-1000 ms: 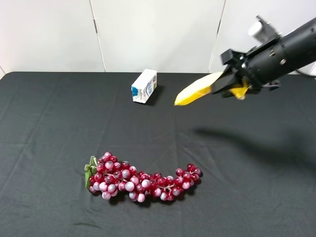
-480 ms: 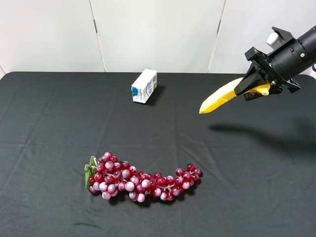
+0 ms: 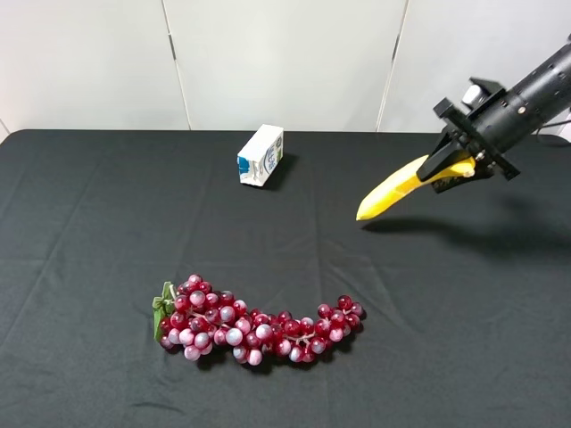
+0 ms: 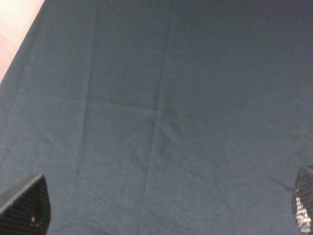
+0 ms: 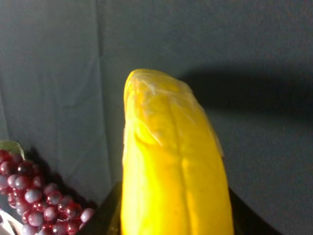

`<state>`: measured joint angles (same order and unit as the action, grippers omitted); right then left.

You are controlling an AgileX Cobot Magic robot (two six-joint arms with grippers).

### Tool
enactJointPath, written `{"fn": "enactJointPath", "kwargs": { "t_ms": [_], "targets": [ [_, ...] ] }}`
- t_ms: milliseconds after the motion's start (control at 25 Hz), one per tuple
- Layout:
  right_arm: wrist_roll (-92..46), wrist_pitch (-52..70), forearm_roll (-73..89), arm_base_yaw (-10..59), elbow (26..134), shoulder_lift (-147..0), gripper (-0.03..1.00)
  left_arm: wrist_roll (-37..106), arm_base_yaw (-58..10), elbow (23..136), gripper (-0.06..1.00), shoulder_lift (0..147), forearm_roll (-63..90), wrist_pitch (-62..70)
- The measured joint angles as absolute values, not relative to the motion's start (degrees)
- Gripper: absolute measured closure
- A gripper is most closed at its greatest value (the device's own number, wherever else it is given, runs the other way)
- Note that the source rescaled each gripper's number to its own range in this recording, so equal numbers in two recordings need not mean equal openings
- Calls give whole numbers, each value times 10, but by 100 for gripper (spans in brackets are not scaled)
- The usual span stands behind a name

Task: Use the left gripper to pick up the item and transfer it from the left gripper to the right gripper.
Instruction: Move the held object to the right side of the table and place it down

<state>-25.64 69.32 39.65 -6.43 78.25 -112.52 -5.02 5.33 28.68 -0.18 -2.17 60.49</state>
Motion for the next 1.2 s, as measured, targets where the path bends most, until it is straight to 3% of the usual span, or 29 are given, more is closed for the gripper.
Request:
{"fn": "enactJointPath", "kwargs": {
  "t_ms": [720,760,800,880,920,960,1040,1200],
  "targets": [
    [-254,702,415,-66,788,-1169,94,-50,53,287,-6,-2,-22,605],
    [-254,702,415,-66,788,-1169,90,-50,53,287,-6,-2,-22,605],
    [-254,700,407,-66,788,-1170,77,-50,53,287,-6,-2,-22,605],
    [-245,692,400,-66,788,-1173,34,-50,53,287,-6,-2,-22,605],
    [-240,688,396,-66,788,-1174,19,-50,53,287,-6,-2,-22,605],
    [-234,684,394,-66,788,-1174,10,-50,53,287,-6,-2,-22,605],
    [-229,682,393,-66,788,-1174,2,-50,53,287,-6,-2,-22,605],
    [-227,681,392,-66,788,-1174,-2,-50,53,287,-6,-2,-22,605]
  ]
}}
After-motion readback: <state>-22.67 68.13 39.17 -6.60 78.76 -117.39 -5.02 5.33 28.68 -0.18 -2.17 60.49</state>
